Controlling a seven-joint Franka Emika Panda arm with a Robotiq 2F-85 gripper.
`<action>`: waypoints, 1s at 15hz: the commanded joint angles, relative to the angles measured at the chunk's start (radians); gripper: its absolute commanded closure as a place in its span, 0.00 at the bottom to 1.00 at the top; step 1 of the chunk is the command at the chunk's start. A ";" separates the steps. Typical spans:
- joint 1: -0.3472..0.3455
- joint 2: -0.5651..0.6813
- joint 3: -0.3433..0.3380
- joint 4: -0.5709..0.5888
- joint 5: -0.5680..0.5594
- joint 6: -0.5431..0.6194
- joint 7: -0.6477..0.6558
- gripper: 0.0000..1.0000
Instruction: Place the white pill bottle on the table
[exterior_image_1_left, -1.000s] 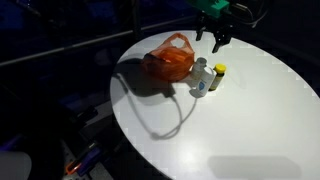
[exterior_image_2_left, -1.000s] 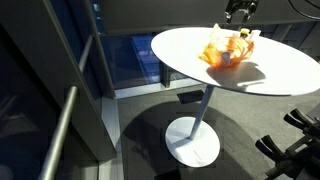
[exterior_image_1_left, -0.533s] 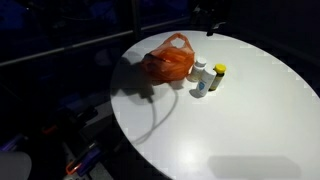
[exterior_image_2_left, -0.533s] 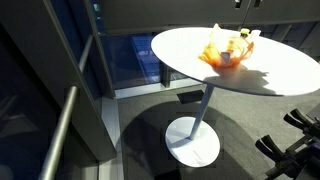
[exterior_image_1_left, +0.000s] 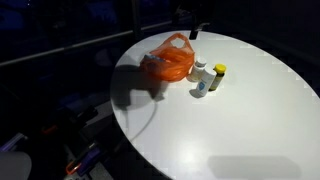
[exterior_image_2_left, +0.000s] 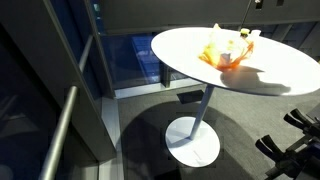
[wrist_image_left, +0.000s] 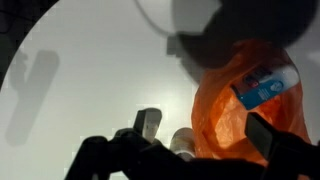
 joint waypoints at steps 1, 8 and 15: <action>0.008 -0.151 0.001 -0.177 -0.044 -0.008 -0.022 0.00; 0.002 -0.373 0.009 -0.417 -0.074 0.033 -0.045 0.00; -0.009 -0.447 0.010 -0.472 -0.051 0.013 -0.055 0.00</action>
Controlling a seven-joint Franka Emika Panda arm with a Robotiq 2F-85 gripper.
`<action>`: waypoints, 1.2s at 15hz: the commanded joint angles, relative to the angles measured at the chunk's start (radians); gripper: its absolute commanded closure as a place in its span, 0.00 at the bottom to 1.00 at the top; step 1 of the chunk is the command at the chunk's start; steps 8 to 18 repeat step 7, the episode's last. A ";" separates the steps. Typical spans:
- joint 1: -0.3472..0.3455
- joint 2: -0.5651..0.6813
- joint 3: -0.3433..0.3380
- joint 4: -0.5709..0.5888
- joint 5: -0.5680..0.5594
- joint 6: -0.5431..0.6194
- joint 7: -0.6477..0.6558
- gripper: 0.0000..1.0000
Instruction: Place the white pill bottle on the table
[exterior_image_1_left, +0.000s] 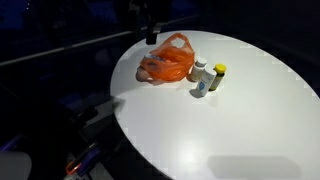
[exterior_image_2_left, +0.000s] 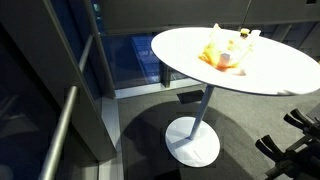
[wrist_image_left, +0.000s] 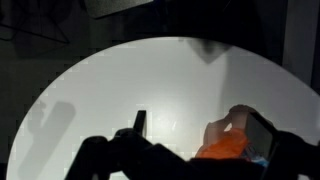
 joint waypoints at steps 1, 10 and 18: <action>-0.007 -0.011 0.006 -0.006 0.001 -0.002 -0.002 0.00; -0.006 0.004 0.006 -0.006 0.001 -0.002 -0.002 0.00; -0.006 0.004 0.006 -0.006 0.001 -0.002 -0.002 0.00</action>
